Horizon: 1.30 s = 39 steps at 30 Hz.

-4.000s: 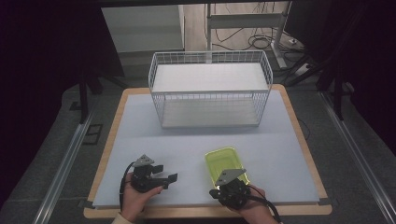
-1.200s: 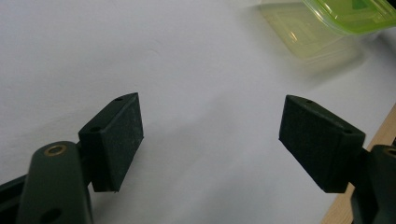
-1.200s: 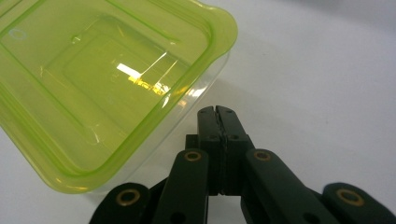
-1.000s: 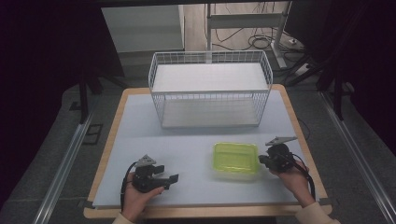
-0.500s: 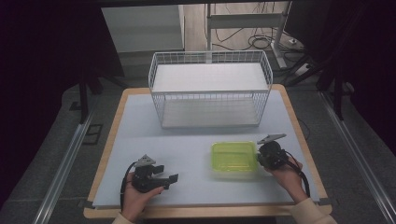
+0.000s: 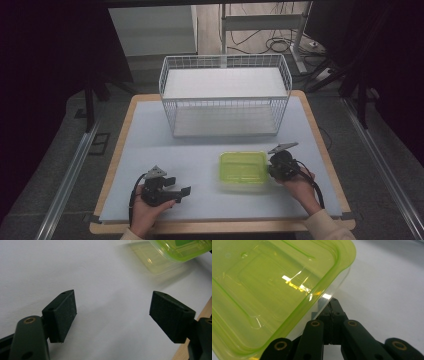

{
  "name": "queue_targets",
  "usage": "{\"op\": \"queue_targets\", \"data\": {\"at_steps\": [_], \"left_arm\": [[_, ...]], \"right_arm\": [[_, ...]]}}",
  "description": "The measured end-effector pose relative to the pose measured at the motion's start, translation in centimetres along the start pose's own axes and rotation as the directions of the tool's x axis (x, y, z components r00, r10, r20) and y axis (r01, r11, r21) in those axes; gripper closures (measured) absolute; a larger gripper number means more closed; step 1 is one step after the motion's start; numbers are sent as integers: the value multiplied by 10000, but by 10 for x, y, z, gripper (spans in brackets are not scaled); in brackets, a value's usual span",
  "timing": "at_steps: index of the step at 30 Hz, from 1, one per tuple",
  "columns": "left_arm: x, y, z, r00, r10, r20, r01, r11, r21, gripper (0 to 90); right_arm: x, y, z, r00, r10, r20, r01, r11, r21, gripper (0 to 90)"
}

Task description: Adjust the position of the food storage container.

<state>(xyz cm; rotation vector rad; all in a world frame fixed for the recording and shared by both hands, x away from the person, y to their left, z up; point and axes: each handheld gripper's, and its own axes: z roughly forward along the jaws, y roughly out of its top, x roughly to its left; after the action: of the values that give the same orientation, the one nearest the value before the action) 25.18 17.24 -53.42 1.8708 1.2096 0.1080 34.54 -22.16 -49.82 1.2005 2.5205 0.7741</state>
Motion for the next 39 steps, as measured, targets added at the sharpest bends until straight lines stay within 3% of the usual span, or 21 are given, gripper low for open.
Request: {"op": "queue_targets", "data": {"at_steps": [13,27,34,39], "left_arm": [[1,0,-1,10000,-42,4,42,10000,-24,215],[2,0,-2,10000,-72,9,72,10000,-67,214],[3,0,-4,9999,-130,-11,130,9998,-124,214],[3,0,-3,9999,-172,-4,172,9998,-113,213]], "right_arm": [[21,16,16,9983,-363,-452,364,9993,18,900],[31,22,26,9962,-627,-597,622,9980,-107,900],[15,10,11,9979,17,-645,-49,9988,-489,899],[-4,-13,-11,9915,672,-1113,-788,9916,-1026,872]]}}
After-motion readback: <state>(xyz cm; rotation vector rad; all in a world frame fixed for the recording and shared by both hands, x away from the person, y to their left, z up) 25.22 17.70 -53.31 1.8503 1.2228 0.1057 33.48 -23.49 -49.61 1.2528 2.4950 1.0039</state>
